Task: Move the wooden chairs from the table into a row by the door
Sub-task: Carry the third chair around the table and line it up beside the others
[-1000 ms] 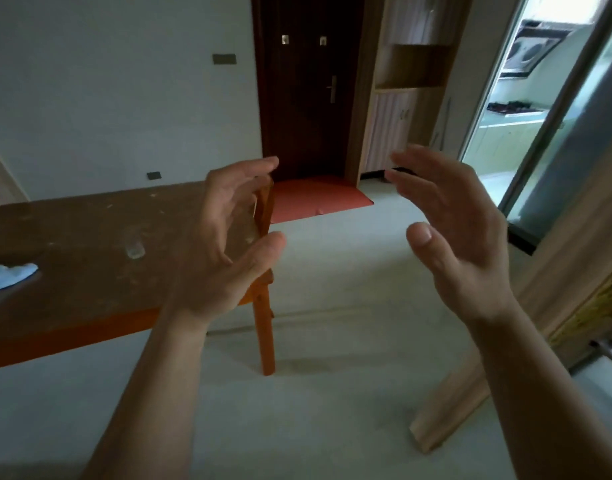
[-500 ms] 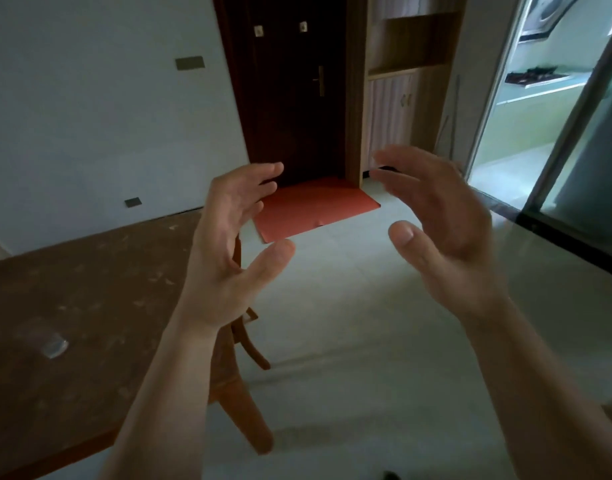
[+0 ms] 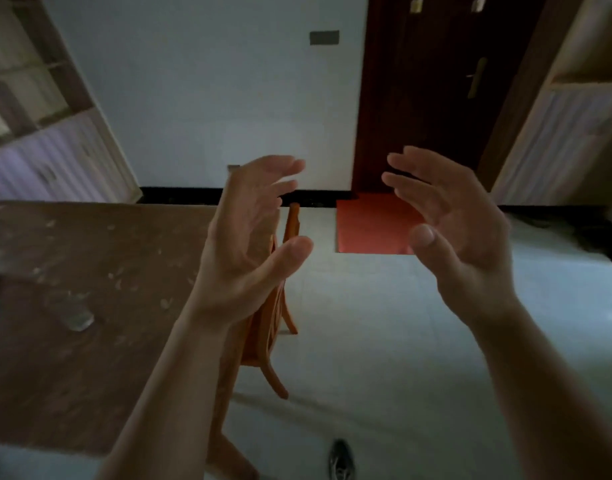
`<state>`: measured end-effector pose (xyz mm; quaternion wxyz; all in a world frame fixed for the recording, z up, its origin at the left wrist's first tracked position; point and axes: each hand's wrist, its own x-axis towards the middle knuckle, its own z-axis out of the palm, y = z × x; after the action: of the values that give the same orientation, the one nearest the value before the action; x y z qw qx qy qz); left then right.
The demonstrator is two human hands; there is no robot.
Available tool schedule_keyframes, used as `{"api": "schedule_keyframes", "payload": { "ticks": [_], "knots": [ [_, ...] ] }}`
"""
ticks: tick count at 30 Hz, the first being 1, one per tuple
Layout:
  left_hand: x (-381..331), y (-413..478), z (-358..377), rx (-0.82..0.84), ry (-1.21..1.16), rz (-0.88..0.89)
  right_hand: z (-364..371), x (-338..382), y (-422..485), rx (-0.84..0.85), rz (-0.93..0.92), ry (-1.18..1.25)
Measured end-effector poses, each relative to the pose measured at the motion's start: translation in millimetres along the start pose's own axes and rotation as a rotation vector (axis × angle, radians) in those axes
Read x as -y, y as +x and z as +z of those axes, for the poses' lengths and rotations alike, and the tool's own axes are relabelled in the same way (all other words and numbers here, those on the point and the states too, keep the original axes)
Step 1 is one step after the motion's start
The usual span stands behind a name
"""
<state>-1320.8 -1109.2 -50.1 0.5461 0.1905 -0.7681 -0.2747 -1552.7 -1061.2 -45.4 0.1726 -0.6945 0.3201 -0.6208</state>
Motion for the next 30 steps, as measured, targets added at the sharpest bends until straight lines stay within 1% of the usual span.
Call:
{"api": "schedule_keyframes", "payload": {
  "ticks": [6,12,16,18,22,26,28,30],
  "knots": [
    [113,63,17,-0.167,0.033,-0.039,-13,-128,89,0.163,-0.020,0.074],
    [194,142,31,-0.262,0.074,-0.091,-26,-234,173,0.246,0.016,0.180],
    [240,176,27,-0.329,0.207,-0.131,-20,-305,214,0.310,0.025,0.322],
    [264,185,26,-0.363,0.289,-0.185,-13,-344,232,0.361,0.031,0.405],
    [300,195,46,-0.432,0.397,-0.352,1,-417,267,0.469,0.013,0.553],
    [303,216,56,-0.617,0.416,-0.582,13,-462,299,0.630,0.027,0.736],
    [301,218,61,-0.675,0.460,-0.630,21,-474,314,0.727,0.038,0.827],
    [303,211,76,-0.717,0.579,-0.633,37,-487,324,0.810,0.043,0.836]
  ]
}}
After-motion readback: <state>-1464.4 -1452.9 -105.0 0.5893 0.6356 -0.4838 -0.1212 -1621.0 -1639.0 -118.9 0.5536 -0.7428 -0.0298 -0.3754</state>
